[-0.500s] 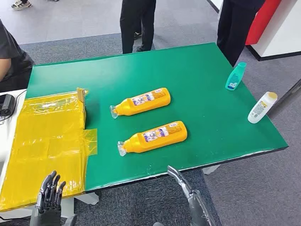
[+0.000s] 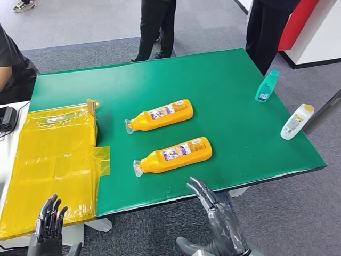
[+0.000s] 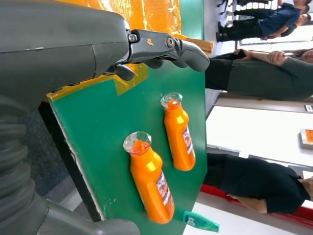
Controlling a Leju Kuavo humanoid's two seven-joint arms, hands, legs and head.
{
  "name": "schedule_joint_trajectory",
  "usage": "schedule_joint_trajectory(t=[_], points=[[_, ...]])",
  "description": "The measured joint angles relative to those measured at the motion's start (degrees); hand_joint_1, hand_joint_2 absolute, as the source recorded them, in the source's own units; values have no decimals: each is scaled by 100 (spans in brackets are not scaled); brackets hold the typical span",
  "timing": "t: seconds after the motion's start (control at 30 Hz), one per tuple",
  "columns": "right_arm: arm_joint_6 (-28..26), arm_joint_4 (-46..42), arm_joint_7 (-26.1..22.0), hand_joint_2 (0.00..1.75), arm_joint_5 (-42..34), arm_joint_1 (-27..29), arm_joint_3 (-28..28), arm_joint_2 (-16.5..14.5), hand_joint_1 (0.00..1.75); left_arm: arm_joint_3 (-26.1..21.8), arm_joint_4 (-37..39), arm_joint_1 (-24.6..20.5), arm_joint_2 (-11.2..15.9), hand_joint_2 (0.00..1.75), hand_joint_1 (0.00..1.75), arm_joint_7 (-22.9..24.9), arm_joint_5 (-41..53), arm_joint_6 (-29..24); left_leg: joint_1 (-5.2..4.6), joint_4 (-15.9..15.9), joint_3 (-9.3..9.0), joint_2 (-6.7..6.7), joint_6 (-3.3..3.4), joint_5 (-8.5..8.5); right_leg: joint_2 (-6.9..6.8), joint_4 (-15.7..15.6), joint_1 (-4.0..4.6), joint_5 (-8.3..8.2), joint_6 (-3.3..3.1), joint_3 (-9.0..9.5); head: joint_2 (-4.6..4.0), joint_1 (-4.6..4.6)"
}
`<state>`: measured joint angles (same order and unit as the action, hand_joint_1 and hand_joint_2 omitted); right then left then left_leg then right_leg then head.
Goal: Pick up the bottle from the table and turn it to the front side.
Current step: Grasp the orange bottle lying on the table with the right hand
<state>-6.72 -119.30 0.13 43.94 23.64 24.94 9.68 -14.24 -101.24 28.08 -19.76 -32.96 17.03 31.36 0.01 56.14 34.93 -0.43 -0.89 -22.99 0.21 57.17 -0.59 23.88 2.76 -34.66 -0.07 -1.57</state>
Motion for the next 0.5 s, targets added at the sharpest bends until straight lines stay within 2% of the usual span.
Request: schedule_joint_trajectory(t=[0.13, 0.27, 0.5], points=[[605, 17, 355, 175, 509, -391, -233, -4, 0, -64, 108, -174, 3, 175, 0, -95, 83, 47, -1, 0, -1, 0, 3, 3, 0, 0, -1, -3, 4, 2, 0, -1], [1062, 125, 504, 175, 764, -787, -514, -3, 0, -69, 249, -307, 31, 175, 0, -150, 114, 13, -1, 0, -1, 0, 4, 6, 0, 0, -1, -6, 5, 2, 0, -1], [1351, 456, 544, 175, 963, -1162, -830, 1, 0, -39, 506, -399, 142, 175, 0, -281, 116, -80, -1, 0, -1, 0, 4, 7, 0, 0, 0, -5, 4, 2, 0, -1]])
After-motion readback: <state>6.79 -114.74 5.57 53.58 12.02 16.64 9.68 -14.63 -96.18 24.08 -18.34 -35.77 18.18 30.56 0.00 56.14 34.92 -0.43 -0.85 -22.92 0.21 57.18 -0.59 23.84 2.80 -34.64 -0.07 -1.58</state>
